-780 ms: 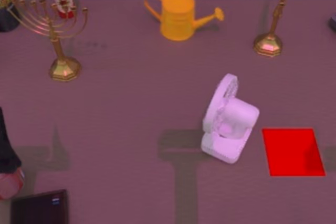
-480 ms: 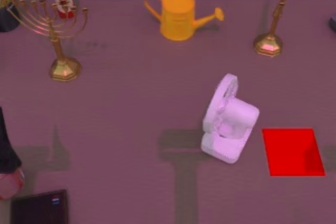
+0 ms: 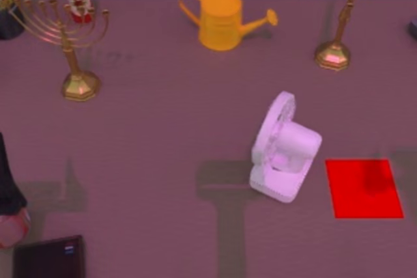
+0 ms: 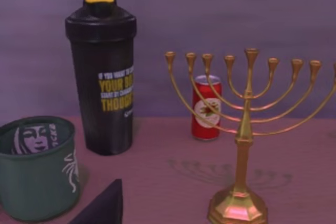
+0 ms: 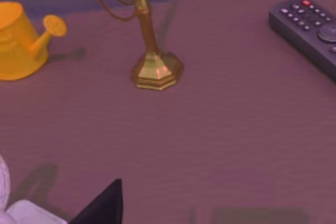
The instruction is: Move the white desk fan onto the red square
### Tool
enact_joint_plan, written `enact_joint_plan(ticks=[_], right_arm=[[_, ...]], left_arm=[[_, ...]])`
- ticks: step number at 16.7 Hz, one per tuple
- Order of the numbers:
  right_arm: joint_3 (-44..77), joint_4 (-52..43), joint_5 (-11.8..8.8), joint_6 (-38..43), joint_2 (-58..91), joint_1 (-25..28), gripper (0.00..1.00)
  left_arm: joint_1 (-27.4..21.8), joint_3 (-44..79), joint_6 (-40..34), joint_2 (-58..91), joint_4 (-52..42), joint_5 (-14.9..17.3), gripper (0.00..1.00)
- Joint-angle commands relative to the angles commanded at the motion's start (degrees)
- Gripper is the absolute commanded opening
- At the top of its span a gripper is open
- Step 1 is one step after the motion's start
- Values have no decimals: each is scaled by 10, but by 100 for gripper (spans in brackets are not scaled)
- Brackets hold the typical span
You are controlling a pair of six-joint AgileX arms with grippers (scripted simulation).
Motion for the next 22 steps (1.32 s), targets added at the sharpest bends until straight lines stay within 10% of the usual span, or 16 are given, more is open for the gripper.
enact_joint_plan(ticks=[22], right_arm=[[965,-618,-17,500,924,262,100]], left_arm=[[0,0,0,0,0,0,100]])
